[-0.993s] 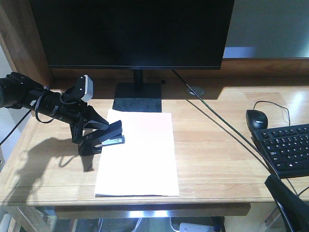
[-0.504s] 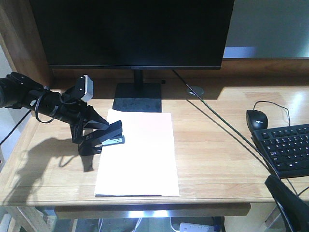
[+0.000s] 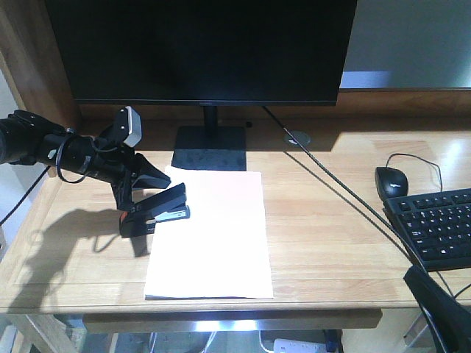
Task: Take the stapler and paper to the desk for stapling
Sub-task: 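Open the left gripper off the stapler and raise it away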
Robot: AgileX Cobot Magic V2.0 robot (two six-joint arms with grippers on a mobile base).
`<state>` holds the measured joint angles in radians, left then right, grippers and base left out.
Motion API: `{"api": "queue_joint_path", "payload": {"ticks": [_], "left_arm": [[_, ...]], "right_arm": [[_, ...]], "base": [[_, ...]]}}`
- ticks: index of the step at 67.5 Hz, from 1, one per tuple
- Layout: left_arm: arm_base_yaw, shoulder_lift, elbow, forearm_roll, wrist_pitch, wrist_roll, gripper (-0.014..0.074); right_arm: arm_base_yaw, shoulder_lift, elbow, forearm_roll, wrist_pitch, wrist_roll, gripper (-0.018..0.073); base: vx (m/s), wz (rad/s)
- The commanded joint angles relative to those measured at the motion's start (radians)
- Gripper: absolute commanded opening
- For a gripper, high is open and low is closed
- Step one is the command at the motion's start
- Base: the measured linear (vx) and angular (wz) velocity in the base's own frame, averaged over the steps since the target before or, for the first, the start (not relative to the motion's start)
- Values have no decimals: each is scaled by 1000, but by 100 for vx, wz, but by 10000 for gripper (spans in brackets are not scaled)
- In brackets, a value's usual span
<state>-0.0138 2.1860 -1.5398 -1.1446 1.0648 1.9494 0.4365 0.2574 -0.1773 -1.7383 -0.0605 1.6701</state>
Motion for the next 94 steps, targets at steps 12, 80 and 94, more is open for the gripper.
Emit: {"api": "queue_joint_path", "payload": {"ticks": [12, 80, 94], "left_arm": [[-23, -37, -24, -68, 22, -9, -6], [-120, 12, -24, 168, -155, -143, -6], [-123, 26, -24, 183, -168, -193, -6]], "right_arm": [[-2, 6, -29, -21, 23, -5, 584], [-2, 6, -29, -22, 20, -5, 584], [-2, 6, -29, -22, 20, -5, 584]], "base": [[0, 0], [0, 0], [0, 0]]}}
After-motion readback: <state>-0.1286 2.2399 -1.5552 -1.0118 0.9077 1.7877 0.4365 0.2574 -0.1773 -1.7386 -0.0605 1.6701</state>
